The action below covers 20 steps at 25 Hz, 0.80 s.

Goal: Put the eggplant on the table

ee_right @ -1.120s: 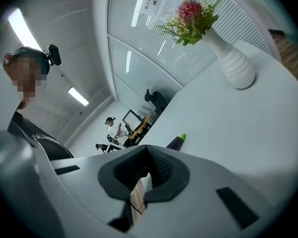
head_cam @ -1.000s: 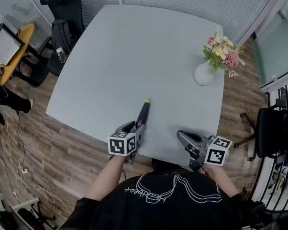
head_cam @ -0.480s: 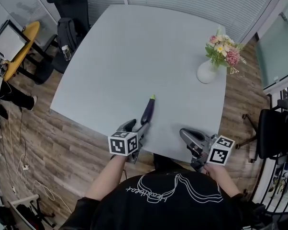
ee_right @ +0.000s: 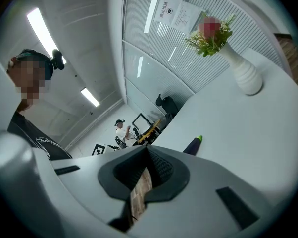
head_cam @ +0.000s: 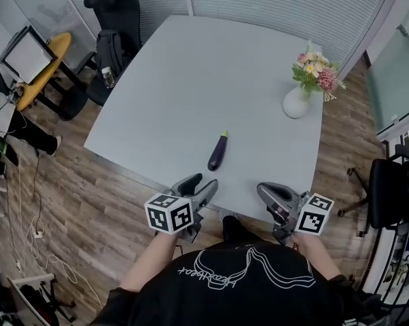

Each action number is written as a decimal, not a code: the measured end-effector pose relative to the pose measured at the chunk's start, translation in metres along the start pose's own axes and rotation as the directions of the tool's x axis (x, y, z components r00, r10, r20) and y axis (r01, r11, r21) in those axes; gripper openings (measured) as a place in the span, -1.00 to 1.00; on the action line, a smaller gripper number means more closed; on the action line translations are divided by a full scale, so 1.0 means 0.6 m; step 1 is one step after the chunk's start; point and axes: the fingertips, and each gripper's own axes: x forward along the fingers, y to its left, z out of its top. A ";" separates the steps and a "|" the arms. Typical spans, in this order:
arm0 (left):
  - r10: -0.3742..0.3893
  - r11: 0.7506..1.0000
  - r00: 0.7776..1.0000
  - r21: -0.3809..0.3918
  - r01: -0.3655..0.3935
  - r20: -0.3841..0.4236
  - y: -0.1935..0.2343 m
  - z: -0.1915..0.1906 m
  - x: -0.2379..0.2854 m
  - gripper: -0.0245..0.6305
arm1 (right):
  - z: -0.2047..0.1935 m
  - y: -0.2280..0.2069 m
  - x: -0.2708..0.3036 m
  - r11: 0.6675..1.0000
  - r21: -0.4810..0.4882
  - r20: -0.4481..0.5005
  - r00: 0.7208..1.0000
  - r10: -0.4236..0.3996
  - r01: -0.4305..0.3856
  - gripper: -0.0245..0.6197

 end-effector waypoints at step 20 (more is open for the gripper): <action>-0.256 0.960 0.964 0.136 0.245 0.072 -0.183 -0.018 -0.154 -0.86 | -0.059 0.134 -0.031 0.989 -0.138 -0.003 0.999 0.052 -0.052 -0.90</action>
